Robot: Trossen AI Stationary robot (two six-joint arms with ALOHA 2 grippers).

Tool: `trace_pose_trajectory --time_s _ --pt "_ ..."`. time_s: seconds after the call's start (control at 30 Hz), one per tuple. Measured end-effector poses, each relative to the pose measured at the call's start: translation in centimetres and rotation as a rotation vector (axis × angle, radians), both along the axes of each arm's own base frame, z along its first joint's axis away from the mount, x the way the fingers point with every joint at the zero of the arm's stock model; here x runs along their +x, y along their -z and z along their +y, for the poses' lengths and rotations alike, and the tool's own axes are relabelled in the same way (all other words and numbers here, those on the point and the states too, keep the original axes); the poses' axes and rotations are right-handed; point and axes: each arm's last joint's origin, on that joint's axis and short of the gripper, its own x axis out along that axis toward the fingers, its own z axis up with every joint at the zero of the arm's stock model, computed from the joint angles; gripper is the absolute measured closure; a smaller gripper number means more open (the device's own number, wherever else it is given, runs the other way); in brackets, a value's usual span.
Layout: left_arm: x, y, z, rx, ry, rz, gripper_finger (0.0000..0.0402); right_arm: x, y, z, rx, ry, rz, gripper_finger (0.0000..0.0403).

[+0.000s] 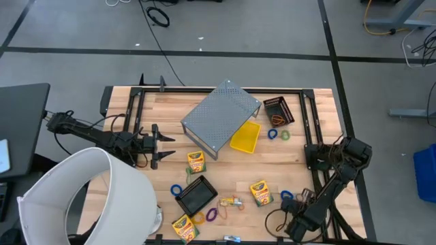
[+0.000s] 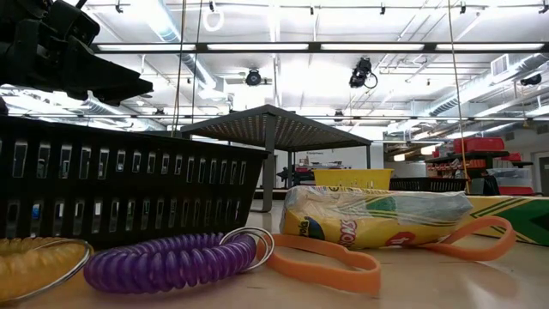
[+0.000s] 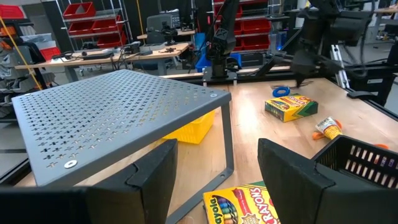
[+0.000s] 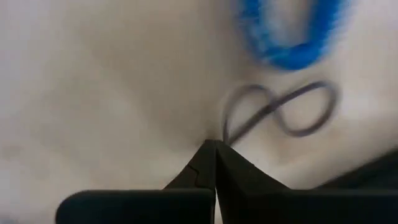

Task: Pick & Place Office Desk Supplies
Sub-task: Put the purple rubber band into the top black bin

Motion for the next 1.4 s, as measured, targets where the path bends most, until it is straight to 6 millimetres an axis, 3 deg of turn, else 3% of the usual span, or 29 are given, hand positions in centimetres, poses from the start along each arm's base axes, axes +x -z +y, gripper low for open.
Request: trace_pose_trajectory --time_s 0.27,0.67,0.97,1.13,1.4 --pt "0.0 0.0 0.0 0.0 0.0 0.0 0.0174 0.0 -1.7 -1.3 -0.041 -0.012 0.004 0.0402" --pt "0.0 0.0 0.0 -0.001 -0.001 -0.001 0.0174 1.1 -2.5 -3.1 -0.105 -0.028 0.019 0.0403" --pt "0.0 0.0 0.0 -0.001 -0.001 -0.001 0.0174 2.5 -6.0 -4.7 -0.307 -0.026 0.053 0.0403" --pt "0.0 0.0 0.0 -0.001 -0.001 -0.001 0.0174 3.7 -6.6 -4.5 -0.213 -0.021 0.042 0.0403" --pt "0.0 0.0 0.0 -0.001 0.0 -0.001 0.0174 4.9 -4.7 -2.0 0.11 -0.054 -0.1 0.0372"
